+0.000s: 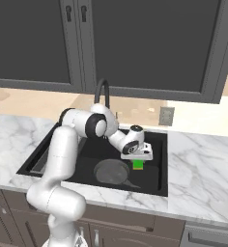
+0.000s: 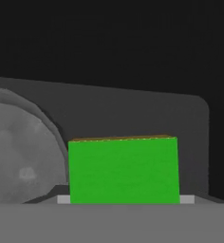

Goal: Pick the pan and sponge and place them into the sink. Then turn on the water.

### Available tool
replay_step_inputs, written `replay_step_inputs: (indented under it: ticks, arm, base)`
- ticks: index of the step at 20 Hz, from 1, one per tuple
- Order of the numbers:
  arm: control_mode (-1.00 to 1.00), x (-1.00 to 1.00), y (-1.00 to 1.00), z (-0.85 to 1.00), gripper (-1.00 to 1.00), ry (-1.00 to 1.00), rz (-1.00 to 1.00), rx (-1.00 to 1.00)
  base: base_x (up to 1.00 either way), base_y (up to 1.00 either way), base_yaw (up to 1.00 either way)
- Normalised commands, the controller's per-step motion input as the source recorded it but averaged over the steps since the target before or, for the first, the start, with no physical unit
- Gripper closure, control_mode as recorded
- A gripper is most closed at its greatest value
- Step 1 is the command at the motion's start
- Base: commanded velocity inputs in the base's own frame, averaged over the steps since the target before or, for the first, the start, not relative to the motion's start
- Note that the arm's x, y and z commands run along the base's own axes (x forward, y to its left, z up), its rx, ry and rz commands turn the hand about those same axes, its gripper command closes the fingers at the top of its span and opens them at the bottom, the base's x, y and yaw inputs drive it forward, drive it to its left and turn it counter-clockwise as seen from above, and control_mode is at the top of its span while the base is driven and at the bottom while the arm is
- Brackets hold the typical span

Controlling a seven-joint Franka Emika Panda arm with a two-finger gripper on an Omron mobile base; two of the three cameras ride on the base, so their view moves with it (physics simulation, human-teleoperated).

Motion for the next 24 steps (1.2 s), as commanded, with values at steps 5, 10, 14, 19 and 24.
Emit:
replay_step_inputs:
  ticks: [5, 10, 14, 19, 24]
  arm:
    - [-1.0, 0.09, -0.32, -0.3, 1.0, 0.0, 0.01, 0.0]
    - [-1.0, 0.0, -0.33, -0.22, 1.0, 0.0, 0.0, 0.0]
    - [-1.0, -0.06, -0.12, -0.1, 1.0, 0.0, 0.01, 0.0]
    - [-1.0, -0.15, -0.01, -0.08, 1.0, 0.0, 0.01, 0.0]
    - [-1.0, -0.09, 0.0, -0.11, 1.0, 0.0, 0.02, 0.0]
  base:
    - [0.0, 0.0, 0.0]
    - [0.0, 0.0, 0.0]
    - [0.0, 0.0, 0.0]
    - [0.0, 0.0, 0.0]
    - [0.0, 0.0, 0.0]
